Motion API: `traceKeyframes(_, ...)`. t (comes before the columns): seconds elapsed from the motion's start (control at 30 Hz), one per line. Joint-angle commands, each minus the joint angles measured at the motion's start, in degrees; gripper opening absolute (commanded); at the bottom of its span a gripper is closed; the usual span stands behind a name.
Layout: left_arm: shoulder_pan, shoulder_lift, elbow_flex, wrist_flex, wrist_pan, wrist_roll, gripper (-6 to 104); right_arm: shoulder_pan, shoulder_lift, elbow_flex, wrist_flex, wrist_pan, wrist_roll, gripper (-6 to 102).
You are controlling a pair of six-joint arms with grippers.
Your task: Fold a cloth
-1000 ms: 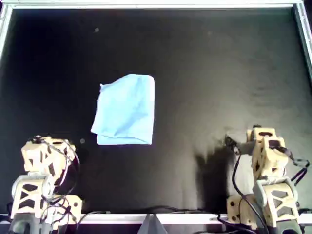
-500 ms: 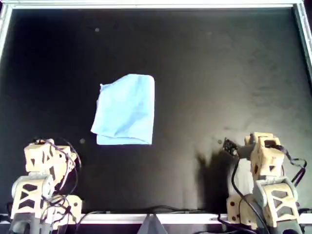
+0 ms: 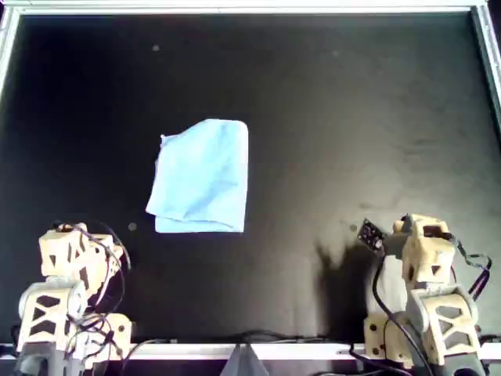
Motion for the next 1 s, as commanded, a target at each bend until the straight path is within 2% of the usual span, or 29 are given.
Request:
traceKeyframes(0.0,1.49,0.09,-0.35,0.09,-0.26,0.09,35,0.18,1.41,0.79,0.00,-0.26,0.44,-1)
traceKeyframes(0.97,0.53,1.14,-0.35,0.79,-0.26,-0.44,35,-0.79,1.93,0.79,0.00,-0.35,0.53,-1)
